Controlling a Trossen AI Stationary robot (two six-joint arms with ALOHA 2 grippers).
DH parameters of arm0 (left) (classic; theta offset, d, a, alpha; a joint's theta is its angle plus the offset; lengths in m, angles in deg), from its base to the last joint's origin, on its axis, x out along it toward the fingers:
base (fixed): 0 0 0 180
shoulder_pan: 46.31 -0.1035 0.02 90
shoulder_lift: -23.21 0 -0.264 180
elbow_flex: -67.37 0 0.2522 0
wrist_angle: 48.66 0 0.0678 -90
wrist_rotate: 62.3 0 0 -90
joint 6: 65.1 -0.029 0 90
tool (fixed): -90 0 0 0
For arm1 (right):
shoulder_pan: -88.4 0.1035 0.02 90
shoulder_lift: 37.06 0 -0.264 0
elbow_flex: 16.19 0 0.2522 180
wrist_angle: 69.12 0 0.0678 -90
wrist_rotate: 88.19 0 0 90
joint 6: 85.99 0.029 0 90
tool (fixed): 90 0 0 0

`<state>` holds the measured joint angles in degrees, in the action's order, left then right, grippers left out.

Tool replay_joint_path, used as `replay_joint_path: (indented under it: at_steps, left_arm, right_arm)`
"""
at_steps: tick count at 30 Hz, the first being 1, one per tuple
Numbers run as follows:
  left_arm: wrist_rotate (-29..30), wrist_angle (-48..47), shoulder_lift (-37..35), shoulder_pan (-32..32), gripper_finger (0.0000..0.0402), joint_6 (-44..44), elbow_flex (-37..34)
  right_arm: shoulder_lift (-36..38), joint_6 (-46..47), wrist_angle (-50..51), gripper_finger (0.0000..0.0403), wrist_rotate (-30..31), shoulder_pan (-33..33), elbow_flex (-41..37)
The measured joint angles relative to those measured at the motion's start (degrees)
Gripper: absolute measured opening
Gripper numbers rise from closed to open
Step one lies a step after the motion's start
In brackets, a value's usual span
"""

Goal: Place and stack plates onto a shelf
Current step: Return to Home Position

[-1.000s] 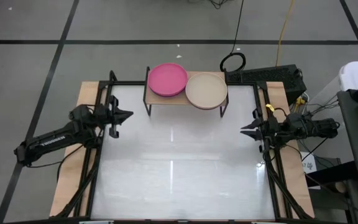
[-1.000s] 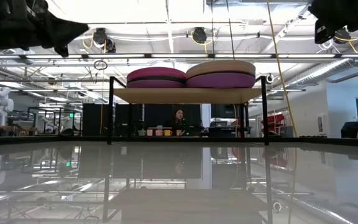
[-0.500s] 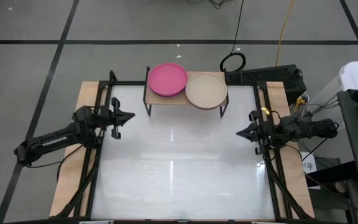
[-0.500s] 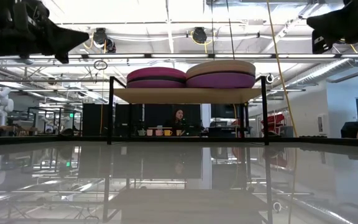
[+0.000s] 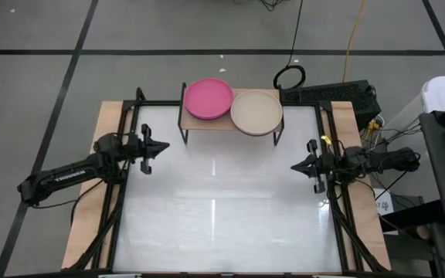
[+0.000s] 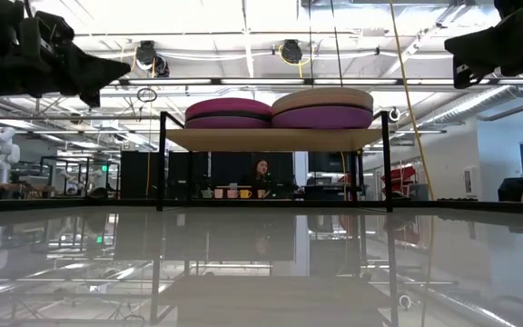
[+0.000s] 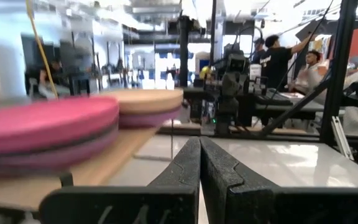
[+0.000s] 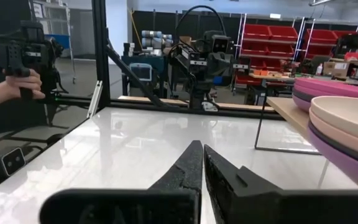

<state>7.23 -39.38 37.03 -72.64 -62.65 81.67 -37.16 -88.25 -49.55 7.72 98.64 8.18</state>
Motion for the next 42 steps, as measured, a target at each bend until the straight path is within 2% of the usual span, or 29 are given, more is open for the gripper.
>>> replay_joint_path:
  at_steps: [13,28,42]
  left_arm:
    - [-0.02,-1.78,0.04,0.00,0.0003,1.80,0.00]
    - [0.00,-1.76,0.04,0.02,0.0003,-0.21,0.02]
    - [0.00,-0.44,0.03,0.02,0.0004,0.36,0.07]
  right_arm:
    - [0.02,-1.88,-12.14,0.0000,0.42,-0.02,-9.20]
    - [-0.02,0.16,-10.36,0.0000,1.87,-0.02,-9.64]
    - [-0.02,-1.87,-10.30,0.0000,1.75,-0.02,-9.75]
